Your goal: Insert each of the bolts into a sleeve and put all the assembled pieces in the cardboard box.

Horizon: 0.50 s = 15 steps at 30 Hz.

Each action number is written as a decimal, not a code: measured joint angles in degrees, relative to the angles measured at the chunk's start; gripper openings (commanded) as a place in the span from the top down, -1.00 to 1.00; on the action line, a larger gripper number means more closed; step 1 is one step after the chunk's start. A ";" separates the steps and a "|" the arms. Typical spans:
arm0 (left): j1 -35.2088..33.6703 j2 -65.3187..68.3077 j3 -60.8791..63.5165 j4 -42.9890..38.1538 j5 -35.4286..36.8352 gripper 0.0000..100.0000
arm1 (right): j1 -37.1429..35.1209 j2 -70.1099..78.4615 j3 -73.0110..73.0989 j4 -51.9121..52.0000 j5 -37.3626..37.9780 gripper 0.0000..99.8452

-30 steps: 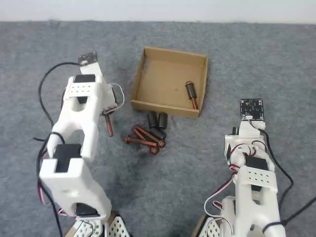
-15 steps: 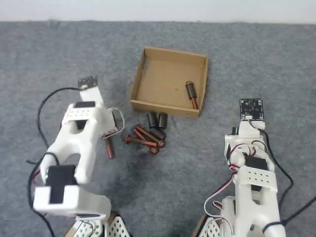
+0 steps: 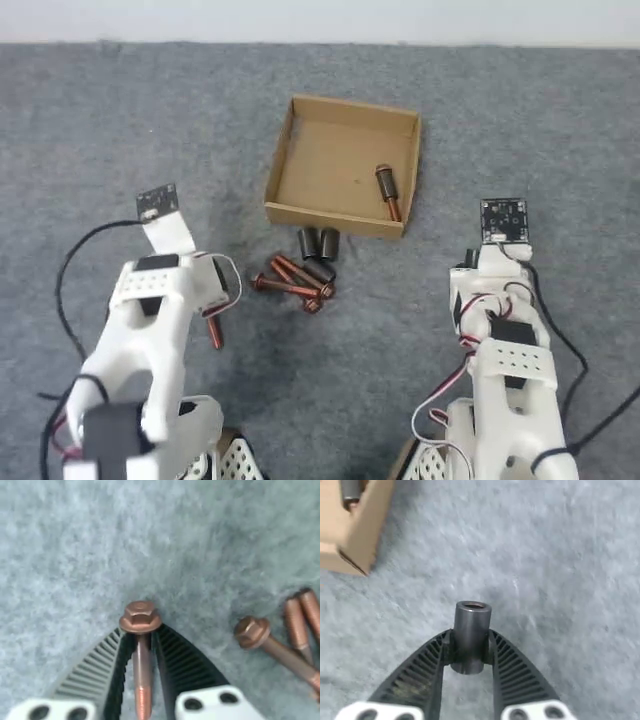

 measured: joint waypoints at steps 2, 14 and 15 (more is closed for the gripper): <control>0.00 -2.46 1.67 0.00 0.00 0.98 | -0.53 0.00 0.26 -3.96 -0.09 0.98; 0.00 -6.77 5.27 -4.31 0.00 0.98 | -8.18 0.00 0.26 -26.81 -0.09 0.98; 0.00 -6.77 5.27 -4.48 0.00 0.98 | -9.14 0.00 0.26 -28.48 -0.09 0.98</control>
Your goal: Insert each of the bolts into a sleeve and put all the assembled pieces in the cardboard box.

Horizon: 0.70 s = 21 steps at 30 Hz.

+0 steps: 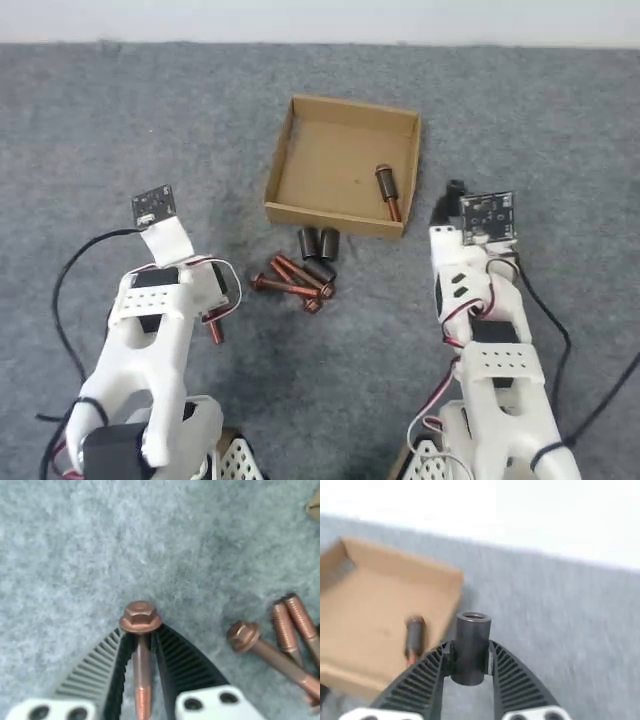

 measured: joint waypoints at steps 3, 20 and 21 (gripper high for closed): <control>0.00 0.00 0.00 -0.35 0.00 0.98 | -3.16 0.09 0.00 -3.52 0.00 0.99; 0.00 0.00 0.00 -0.35 0.00 0.98 | -8.62 34.64 -18.02 -10.81 0.00 0.99; 0.00 0.00 0.00 -0.35 0.00 0.98 | -9.05 36.31 -18.20 -13.98 0.00 0.99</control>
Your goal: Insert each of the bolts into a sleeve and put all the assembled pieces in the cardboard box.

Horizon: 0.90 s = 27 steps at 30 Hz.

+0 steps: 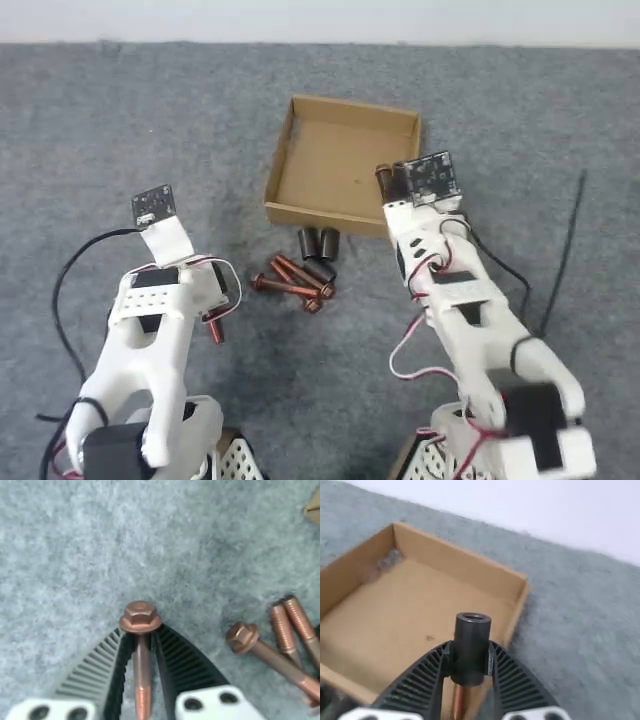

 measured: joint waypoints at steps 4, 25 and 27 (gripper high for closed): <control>0.00 0.00 0.00 0.00 0.00 0.98 | -2.64 7.12 0.00 -15.03 0.00 0.99; 0.00 0.00 0.00 -0.97 0.00 0.98 | -8.44 16.97 22.77 -63.82 0.00 0.99; 0.00 0.00 0.00 -1.93 0.00 0.98 | -9.32 16.97 26.46 -67.52 0.00 0.99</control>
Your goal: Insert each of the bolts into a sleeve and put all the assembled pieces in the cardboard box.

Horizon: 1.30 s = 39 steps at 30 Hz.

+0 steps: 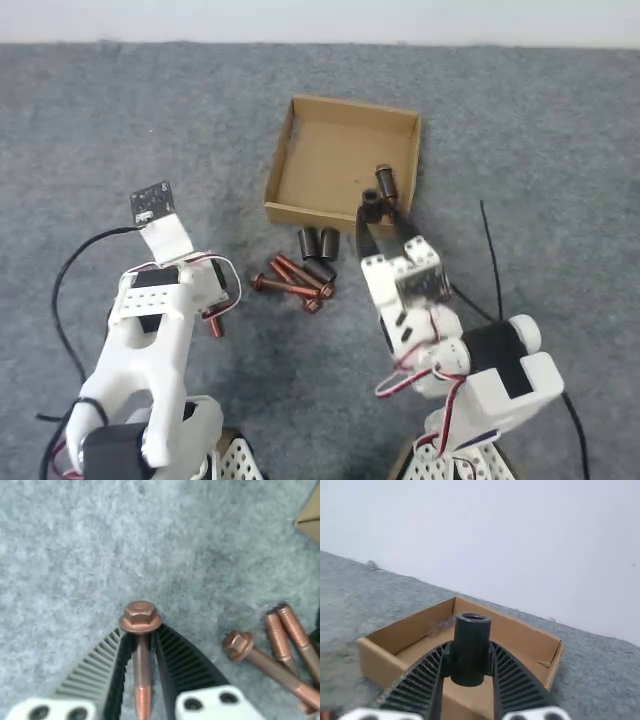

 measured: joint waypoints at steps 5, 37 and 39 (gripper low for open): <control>0.00 0.00 0.00 -0.35 0.00 0.98 | -2.11 0.00 5.27 -6.42 -0.18 0.99; 10.37 -7.74 -5.71 -32.00 0.00 0.98 | -3.16 0.00 5.54 -6.42 -0.18 0.99; 12.31 -11.96 -5.71 -32.09 0.00 0.98 | -3.08 0.00 5.54 -6.42 -0.18 0.99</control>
